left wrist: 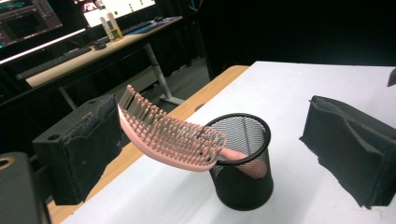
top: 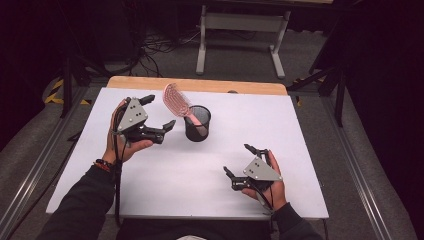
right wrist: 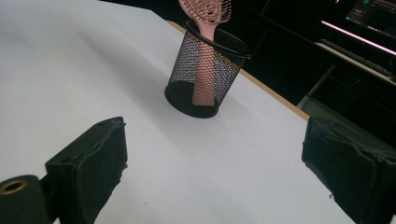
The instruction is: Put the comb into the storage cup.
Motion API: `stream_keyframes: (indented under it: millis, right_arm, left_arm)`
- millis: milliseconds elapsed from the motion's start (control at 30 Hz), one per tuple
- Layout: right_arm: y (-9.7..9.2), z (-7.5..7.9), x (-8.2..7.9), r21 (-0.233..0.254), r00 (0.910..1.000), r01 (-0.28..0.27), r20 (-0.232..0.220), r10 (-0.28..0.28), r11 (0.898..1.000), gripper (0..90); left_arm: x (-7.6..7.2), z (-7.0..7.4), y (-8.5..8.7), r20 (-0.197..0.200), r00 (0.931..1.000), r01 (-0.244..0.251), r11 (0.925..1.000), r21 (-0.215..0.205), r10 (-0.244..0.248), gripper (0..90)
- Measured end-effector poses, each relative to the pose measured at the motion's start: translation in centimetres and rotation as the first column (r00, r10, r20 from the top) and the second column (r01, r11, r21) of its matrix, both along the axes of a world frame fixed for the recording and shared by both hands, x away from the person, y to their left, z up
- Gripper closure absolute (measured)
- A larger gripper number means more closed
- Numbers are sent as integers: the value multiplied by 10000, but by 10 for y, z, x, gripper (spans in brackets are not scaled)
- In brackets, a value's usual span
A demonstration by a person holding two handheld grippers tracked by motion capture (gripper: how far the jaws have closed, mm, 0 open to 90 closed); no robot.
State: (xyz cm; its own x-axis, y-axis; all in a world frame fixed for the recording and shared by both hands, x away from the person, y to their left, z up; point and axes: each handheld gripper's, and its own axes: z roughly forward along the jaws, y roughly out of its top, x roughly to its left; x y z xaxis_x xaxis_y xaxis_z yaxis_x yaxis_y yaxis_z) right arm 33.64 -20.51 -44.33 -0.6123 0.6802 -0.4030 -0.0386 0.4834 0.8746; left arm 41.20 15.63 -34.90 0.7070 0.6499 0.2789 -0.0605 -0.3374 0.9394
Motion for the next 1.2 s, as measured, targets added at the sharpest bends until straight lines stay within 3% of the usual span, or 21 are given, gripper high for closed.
stream_keyframes:
  millis: [567, 733, 1200]
  right_arm:
    - [0, 1, 0, -51, 10000, 10, 37, -9, 10000, 74]
    - [-2, 2, 1, 145, 10000, 10, -30, -10, 9999, 74]
    - [-2, 1, 1, 29, 10000, 44, -15, -44, 10000, 74]
  left_arm:
    - [-17, -9, 6, 64, 9999, 112, 9997, 230, -114, 54]
    - [-21, -18, 6, 10, 9998, 208, 9994, 266, -208, 54]
    - [-28, -42, 10, -257, 9995, 216, 9991, 374, -207, 56]
